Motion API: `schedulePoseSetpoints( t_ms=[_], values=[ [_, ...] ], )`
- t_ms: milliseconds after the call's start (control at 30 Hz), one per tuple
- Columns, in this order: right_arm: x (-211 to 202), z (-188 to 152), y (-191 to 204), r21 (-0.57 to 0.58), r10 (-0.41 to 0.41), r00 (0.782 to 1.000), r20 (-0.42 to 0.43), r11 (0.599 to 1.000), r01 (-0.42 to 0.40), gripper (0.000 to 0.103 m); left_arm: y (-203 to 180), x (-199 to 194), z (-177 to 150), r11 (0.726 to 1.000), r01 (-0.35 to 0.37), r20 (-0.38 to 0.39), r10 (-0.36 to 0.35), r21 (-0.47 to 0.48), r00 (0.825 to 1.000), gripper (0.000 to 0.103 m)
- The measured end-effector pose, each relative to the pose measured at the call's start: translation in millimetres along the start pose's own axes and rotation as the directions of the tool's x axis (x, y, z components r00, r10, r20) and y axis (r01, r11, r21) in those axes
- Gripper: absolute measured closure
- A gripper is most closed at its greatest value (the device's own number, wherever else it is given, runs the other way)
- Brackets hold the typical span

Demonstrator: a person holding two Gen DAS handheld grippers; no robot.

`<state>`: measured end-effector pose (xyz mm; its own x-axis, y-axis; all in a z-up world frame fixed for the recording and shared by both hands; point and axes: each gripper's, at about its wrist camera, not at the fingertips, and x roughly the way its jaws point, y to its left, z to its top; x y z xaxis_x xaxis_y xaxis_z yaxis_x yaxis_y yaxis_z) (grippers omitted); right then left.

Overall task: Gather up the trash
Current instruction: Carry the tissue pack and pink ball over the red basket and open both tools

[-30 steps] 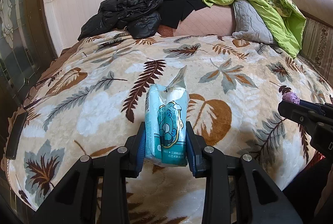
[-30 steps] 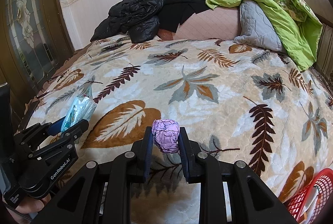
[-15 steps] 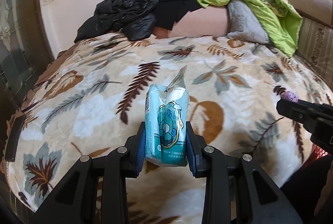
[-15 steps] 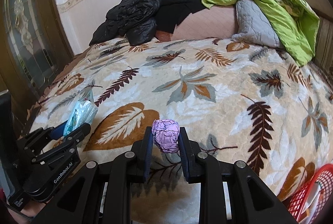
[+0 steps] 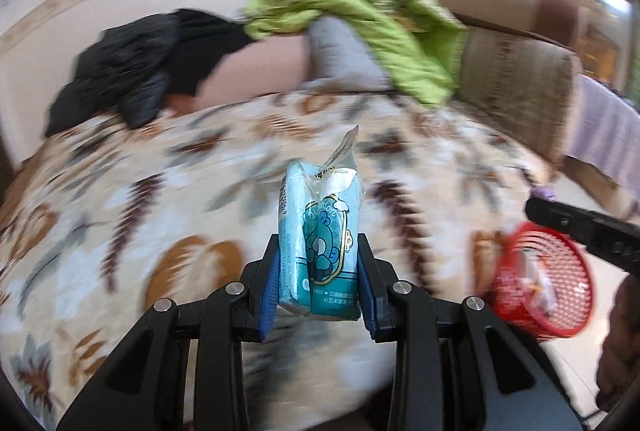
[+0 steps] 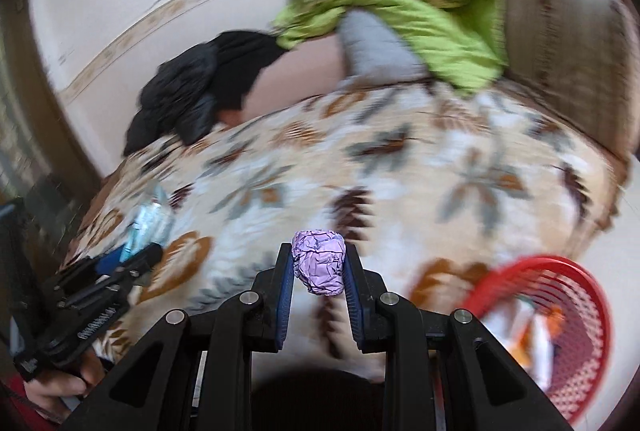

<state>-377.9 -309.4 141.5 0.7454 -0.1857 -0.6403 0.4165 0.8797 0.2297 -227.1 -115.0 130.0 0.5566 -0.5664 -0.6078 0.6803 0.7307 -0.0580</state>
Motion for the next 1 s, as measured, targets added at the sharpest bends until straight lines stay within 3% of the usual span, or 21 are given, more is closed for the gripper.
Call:
schedulePoseSetpoints(
  t_ms=[67,133,233,300,600,667,800,833,933,1000],
  values=[
    [-17,-3,-29,0.045,-0.056,0.998,0.007,0.997,0.056,0.077,-25,1,8,0.996,0.078,-0.006,-0.078,0.04,0.997,0.07],
    [-32,-6,-57,0.093,-0.103,0.995,0.011,0.99,0.102,0.077,-57,4,16,0.979,0.182,-0.038,-0.179,0.093,0.983,0.07],
    [-50,-13,-91,0.147,-0.16,0.987,0.016,0.977,0.156,0.077,-99,12,21,0.941,0.315,-0.102,-0.303,0.127,0.948,0.07],
    [-58,-18,-110,0.181,-0.186,0.982,0.012,0.967,0.181,0.077,-130,21,21,0.907,0.397,-0.159,-0.375,0.142,0.913,0.07],
    [-64,-34,-160,0.262,-0.236,0.972,-0.016,0.937,0.232,0.075,-206,59,11,0.825,0.541,-0.316,-0.476,0.163,0.821,0.067],
    [-63,-38,-167,0.278,-0.254,0.967,-0.029,0.927,0.252,0.074,-216,68,8,0.824,0.546,-0.347,-0.473,0.152,0.81,0.06],
    [-61,-41,-175,0.299,-0.285,0.957,-0.051,0.91,0.287,0.053,-217,73,8,0.833,0.536,-0.344,-0.468,0.137,0.814,0.055],
    [-61,-42,-176,0.301,-0.286,0.957,-0.052,0.909,0.288,0.052,-218,72,8,0.836,0.532,-0.34,-0.464,0.139,0.818,0.054],
    [-64,-41,-170,0.279,-0.35,0.935,-0.062,0.893,0.353,0.05,-212,65,8,0.847,0.511,-0.313,-0.45,0.146,0.836,0.05],
    [-67,-39,-160,0.252,-0.384,0.922,-0.056,0.888,0.385,0.039,-202,55,9,0.861,0.481,-0.267,-0.431,0.162,0.862,0.043]
  ],
)
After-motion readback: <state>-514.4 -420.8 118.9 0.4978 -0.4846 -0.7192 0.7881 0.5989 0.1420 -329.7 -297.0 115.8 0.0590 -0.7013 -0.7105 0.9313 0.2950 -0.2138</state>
